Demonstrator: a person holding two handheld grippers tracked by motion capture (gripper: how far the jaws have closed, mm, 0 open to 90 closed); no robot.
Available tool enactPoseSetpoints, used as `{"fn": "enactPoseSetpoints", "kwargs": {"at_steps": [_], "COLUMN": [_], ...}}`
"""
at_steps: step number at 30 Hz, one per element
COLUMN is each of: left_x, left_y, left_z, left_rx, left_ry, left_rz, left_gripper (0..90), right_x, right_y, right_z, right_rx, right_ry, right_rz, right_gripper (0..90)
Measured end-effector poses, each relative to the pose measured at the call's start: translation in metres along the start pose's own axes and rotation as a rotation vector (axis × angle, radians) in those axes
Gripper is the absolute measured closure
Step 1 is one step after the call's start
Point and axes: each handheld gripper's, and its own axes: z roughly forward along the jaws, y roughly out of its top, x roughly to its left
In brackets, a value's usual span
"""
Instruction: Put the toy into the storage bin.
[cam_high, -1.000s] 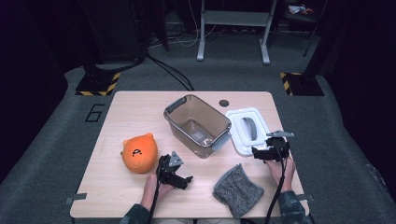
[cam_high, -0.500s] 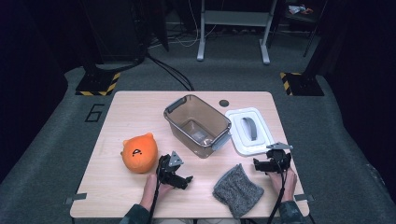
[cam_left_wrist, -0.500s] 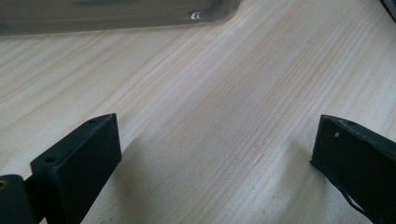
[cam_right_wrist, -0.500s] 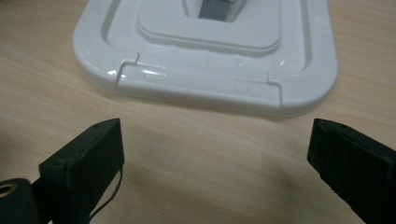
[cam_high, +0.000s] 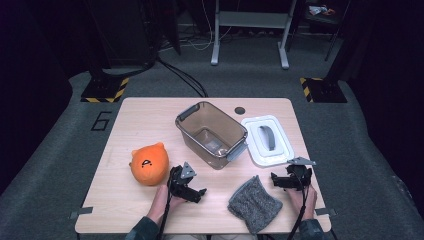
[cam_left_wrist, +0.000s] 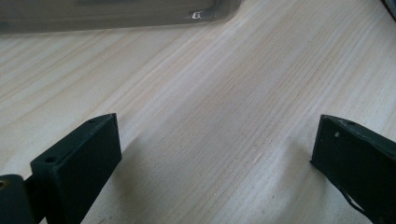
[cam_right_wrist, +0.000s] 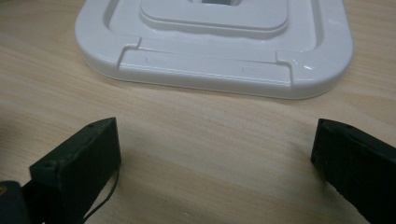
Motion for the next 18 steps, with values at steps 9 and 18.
{"fn": "enactPoseSetpoints", "kwargs": {"at_steps": [9,18], "left_x": [0.000,0.016], "left_y": [0.004,0.018], "left_z": [-0.021,-0.083], "left_rx": [-0.025,-0.158], "left_ry": [0.036,0.105], "left_rz": [-0.068,-0.157], "left_gripper": [5.3,3.6], "right_x": [0.000,0.000], "right_y": [0.000,0.000], "right_z": [0.000,0.000], "right_rx": [0.000,-0.001], "right_ry": [0.000,0.000], "right_rz": [0.000,0.000], "right_gripper": [0.6,0.6]}}
